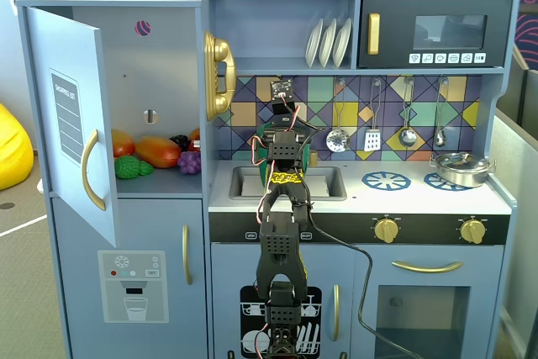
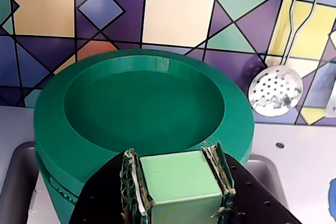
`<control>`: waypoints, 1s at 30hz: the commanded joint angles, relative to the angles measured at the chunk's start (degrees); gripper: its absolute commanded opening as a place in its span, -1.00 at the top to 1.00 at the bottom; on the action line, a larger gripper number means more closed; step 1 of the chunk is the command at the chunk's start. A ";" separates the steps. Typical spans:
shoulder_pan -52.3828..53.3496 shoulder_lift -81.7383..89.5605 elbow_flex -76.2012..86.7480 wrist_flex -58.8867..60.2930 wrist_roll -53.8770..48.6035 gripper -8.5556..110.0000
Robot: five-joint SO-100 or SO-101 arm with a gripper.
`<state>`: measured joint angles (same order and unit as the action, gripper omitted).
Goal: Pick up the lid from the counter and put it on the green recipient
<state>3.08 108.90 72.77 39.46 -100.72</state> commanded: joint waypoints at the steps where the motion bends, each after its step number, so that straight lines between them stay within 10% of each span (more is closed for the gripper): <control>1: -1.32 3.08 -0.35 0.09 -1.14 0.86; 30: -1.58 13.54 -1.58 -4.22 1.23 0.27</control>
<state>2.46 112.85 71.54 33.13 -98.35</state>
